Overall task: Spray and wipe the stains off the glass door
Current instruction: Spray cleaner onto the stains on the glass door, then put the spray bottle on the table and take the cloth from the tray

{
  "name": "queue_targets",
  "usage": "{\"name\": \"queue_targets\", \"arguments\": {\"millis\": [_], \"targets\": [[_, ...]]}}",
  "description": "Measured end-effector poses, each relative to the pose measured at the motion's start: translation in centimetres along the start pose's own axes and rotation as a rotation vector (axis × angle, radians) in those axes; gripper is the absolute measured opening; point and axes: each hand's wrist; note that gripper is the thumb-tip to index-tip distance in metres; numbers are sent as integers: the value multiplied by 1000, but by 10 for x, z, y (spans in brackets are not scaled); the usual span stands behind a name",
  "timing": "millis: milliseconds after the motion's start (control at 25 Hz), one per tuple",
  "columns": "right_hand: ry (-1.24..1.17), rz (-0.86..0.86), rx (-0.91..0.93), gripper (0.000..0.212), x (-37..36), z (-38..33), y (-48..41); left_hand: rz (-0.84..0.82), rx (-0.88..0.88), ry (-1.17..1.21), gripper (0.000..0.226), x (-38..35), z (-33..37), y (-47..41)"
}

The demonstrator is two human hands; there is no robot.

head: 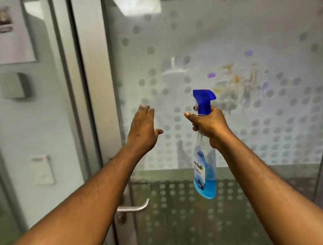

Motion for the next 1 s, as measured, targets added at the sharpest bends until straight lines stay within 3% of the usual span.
{"name": "queue_targets", "arguments": {"millis": [160,400,720,1000], "targets": [[-4,-123,27,36,-56,6,68,-241,251,345,40,54,-37,96],[10,-316,70,30,-148,2,205,-374,477,589,42,139,-81,266],[-195,-599,99,32,-271,-19,404,-303,692,524,65,260,-135,456],[-340,-920,183,22,-369,-64,542,-89,875,541,70,349,-171,596]]}}
Point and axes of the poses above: each hand's wrist, its own y-axis away from the middle knuckle, its own x-axis out of the back of the hand, z = x × y, and after that the axes turned 15 degrees about y, right-handed
